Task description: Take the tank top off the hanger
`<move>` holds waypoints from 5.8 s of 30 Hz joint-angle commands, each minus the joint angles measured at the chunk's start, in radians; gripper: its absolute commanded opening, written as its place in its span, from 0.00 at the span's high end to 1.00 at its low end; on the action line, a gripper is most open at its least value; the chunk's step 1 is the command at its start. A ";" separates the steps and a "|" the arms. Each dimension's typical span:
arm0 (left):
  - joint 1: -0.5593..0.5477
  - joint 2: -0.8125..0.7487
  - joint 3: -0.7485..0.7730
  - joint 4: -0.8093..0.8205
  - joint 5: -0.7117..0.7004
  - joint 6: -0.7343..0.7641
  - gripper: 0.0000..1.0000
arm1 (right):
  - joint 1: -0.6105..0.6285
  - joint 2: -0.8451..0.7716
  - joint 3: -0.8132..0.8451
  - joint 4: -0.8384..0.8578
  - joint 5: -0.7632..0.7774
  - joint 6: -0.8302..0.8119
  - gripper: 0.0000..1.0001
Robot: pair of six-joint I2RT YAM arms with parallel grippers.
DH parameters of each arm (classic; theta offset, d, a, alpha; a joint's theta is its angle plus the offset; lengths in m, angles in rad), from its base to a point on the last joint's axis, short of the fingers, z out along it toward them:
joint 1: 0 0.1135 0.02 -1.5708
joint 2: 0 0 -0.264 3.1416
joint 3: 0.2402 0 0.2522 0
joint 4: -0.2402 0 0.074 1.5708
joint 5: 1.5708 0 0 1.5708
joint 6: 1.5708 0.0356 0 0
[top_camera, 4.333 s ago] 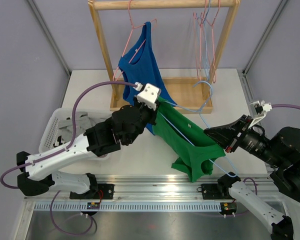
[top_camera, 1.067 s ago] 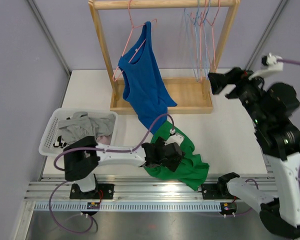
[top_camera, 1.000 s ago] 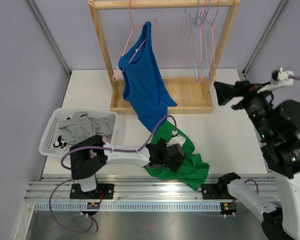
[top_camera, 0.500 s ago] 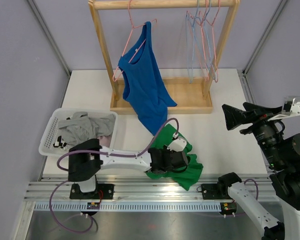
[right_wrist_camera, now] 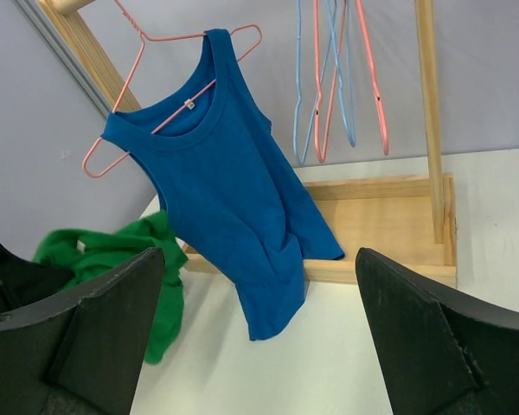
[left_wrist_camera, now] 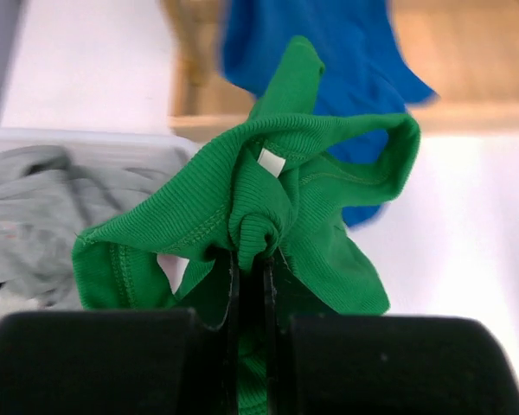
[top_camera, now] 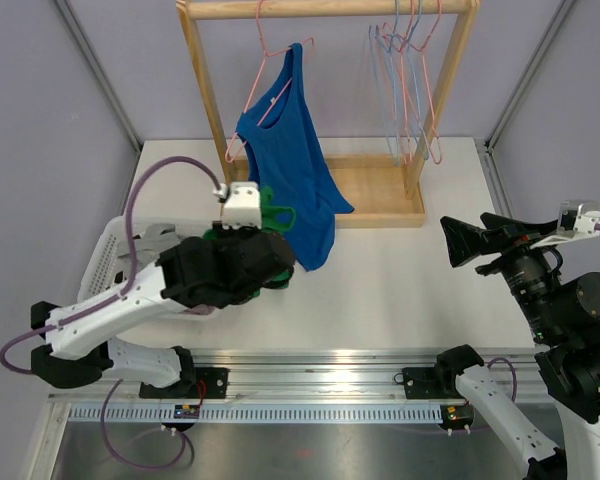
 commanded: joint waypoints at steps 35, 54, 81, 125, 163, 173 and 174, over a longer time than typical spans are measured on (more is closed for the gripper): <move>1.419 -0.117 -0.406 0.360 0.914 0.456 0.22 | -0.003 0.256 -0.005 0.237 -0.370 0.085 0.01; 1.252 -0.402 -0.083 0.309 1.193 0.544 0.01 | 0.207 0.871 0.454 0.278 -0.301 0.182 0.01; 1.233 -0.668 -0.565 0.499 1.262 0.574 0.01 | 0.405 1.752 1.471 0.249 0.234 -0.057 0.03; 1.207 -0.720 -0.686 0.578 1.288 0.548 0.01 | 0.416 1.776 1.436 0.334 0.311 -0.028 0.47; 1.149 -0.703 -0.625 0.568 1.340 0.556 0.01 | 0.362 1.040 0.771 0.341 -0.026 -0.001 1.00; 0.950 -0.482 -0.343 0.716 1.319 0.498 0.01 | 0.362 0.617 0.307 0.254 -0.195 0.039 1.00; 0.908 -0.461 -0.321 0.739 1.308 0.495 0.01 | 0.362 0.586 0.275 0.236 -0.215 0.047 1.00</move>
